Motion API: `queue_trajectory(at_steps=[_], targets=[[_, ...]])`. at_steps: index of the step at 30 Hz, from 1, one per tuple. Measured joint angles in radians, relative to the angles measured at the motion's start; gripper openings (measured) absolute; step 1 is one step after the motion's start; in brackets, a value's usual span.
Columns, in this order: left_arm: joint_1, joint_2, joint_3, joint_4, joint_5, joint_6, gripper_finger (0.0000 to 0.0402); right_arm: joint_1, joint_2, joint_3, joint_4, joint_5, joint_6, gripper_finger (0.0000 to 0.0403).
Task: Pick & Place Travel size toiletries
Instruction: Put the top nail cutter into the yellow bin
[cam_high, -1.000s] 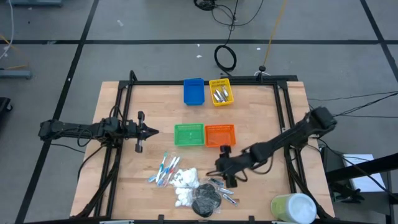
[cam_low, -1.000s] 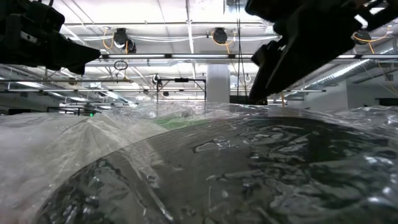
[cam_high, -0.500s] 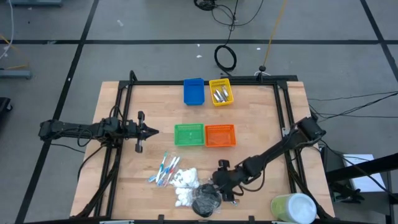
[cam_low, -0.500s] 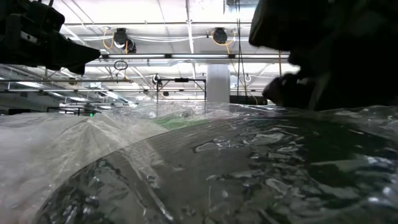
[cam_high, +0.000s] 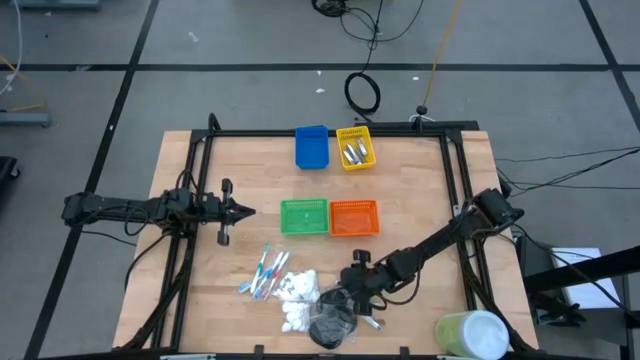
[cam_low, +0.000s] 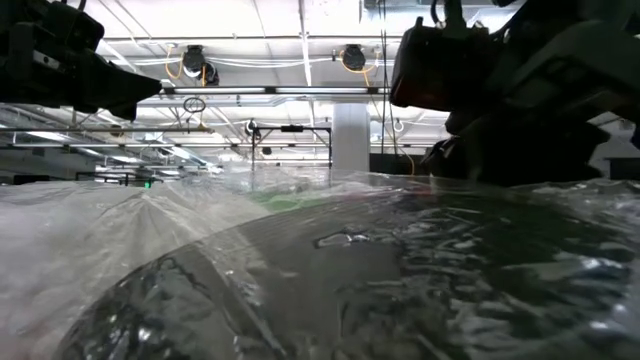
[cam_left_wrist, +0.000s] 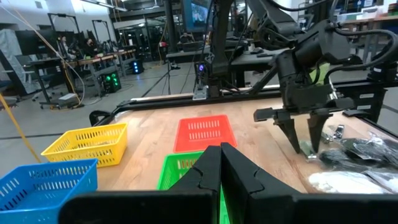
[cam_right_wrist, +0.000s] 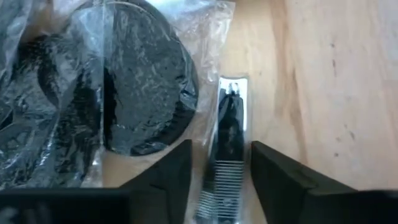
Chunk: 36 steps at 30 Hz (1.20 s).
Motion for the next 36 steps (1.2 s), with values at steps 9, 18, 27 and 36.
queue_trajectory(at_steps=[9,18,27,36], targets=[[0.000,0.000,0.000,0.000,0.000,0.000,0.0006,-0.024,-0.072,-0.005,-0.027,-0.035,-0.047,0.0038],[0.000,0.000,0.000,0.001,0.000,0.000,0.0006,-0.042,-0.306,-0.003,-0.010,-0.018,-0.079,0.0050],[0.000,0.000,0.000,0.000,0.000,0.000,0.0005,-0.164,-0.433,-0.002,-0.018,0.015,-0.107,0.0041],[0.000,0.000,0.000,0.000,0.000,0.000,0.0005,-0.203,-0.399,-0.030,-0.017,-0.220,-0.103,0.0041]])
